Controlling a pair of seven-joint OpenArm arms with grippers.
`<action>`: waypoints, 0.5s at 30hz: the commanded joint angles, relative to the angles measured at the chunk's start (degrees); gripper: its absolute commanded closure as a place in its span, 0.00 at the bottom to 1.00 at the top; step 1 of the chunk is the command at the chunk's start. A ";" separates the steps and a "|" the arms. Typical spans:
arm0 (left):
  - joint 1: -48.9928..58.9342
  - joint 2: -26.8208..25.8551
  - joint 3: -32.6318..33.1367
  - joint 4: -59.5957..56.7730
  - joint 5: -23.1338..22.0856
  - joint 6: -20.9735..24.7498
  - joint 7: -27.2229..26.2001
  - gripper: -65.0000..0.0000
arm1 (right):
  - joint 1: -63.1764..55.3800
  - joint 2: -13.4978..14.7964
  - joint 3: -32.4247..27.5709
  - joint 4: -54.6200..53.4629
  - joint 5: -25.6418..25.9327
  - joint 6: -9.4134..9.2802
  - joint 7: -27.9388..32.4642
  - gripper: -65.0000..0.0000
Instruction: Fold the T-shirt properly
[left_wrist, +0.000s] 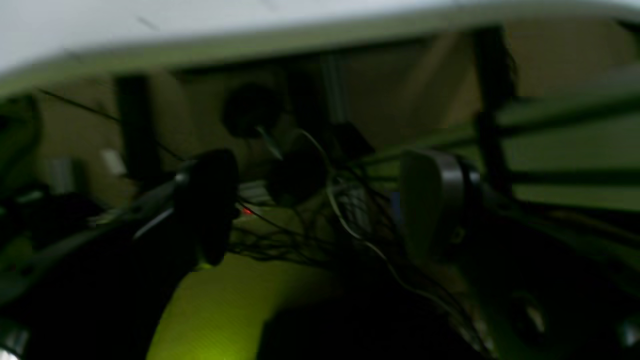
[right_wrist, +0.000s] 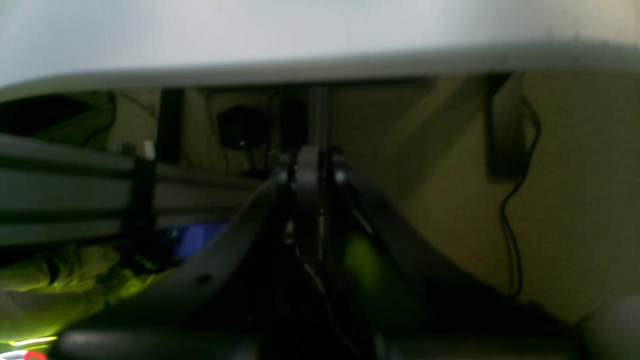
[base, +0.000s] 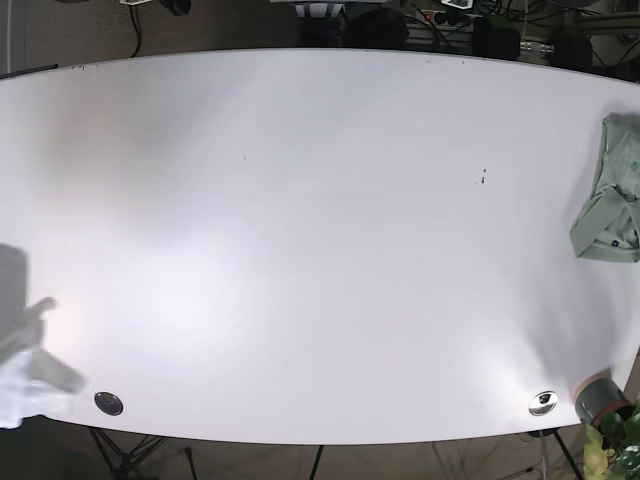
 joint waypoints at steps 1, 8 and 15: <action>0.82 0.05 1.10 1.05 -0.69 -0.23 -1.80 0.30 | -0.88 0.26 0.38 1.18 0.53 0.45 1.62 0.95; -0.49 0.14 1.45 6.33 -0.69 -0.23 -1.80 0.29 | 1.93 0.08 0.29 1.18 0.53 0.36 1.35 0.95; -2.60 -0.21 1.27 7.29 -0.69 -0.23 -1.80 0.29 | 4.48 0.08 0.29 1.18 0.53 0.36 1.35 0.95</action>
